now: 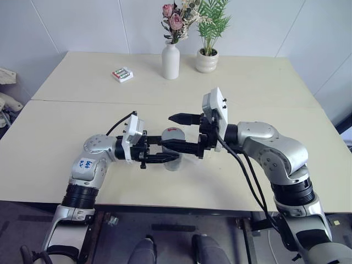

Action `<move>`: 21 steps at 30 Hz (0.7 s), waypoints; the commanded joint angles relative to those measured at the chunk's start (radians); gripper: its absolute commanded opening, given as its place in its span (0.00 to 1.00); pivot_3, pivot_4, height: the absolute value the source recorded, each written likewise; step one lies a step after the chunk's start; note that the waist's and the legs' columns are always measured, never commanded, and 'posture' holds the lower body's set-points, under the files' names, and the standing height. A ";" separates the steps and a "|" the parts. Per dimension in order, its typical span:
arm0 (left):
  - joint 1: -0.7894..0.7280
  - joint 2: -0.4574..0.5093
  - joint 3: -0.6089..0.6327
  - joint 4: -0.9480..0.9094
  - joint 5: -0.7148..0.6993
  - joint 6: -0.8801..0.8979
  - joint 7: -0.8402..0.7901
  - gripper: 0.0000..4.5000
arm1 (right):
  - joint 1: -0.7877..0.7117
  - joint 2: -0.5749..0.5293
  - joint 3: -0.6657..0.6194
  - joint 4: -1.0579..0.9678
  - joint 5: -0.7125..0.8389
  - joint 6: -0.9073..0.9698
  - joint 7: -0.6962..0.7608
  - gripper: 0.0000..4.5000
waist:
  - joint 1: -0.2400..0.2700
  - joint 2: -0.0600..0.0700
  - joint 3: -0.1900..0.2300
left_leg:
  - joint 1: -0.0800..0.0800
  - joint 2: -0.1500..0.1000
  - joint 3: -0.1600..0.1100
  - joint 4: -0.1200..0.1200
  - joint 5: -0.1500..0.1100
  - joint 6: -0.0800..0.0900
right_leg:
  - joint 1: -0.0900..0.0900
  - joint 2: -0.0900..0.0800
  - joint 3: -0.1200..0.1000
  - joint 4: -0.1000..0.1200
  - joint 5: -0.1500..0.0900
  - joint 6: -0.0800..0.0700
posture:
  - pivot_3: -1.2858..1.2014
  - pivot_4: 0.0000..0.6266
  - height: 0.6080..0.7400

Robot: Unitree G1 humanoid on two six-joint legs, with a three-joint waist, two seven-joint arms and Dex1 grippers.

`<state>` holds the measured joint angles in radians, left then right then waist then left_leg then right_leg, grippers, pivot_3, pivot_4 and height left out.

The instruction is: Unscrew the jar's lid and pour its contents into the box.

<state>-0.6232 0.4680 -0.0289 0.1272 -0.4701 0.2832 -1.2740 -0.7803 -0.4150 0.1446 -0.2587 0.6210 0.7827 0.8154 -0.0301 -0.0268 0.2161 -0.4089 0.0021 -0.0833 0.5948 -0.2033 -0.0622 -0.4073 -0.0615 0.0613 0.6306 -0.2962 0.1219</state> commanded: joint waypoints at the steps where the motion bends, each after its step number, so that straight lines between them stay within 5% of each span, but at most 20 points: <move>1: -0.008 0.002 0.004 -0.040 -0.019 -0.003 -0.005 0.45 | -0.029 0.017 0.002 -0.003 -0.012 -0.017 -0.009 0.99 | 0.000 0.000 0.000 | 0.000 0.000 0.000 0.000 0.000 0.000 | 0.000 0.000 0.000 0.000 0.000 0.000 | 0.52 0.24 1.00; 21: -0.006 0.005 0.005 -0.042 -0.020 -0.004 -0.002 0.45 | -0.017 -0.003 -0.027 -0.002 -0.030 -0.001 -0.006 0.99 | 0.000 0.000 0.000 | 0.000 0.000 0.000 0.000 0.000 0.000 | 0.000 0.000 0.000 0.001 0.000 0.000 | 0.52 0.24 1.00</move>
<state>-0.6232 0.4681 -0.0288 0.1272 -0.4700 0.2839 -1.2666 -0.7889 -0.4017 0.1532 -0.2440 0.5916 0.7862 0.8151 -0.0297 -0.0268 0.2161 -0.4090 0.0021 -0.0833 0.5948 -0.2033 -0.0622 -0.4076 -0.0615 0.0613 0.6312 -0.2962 0.1219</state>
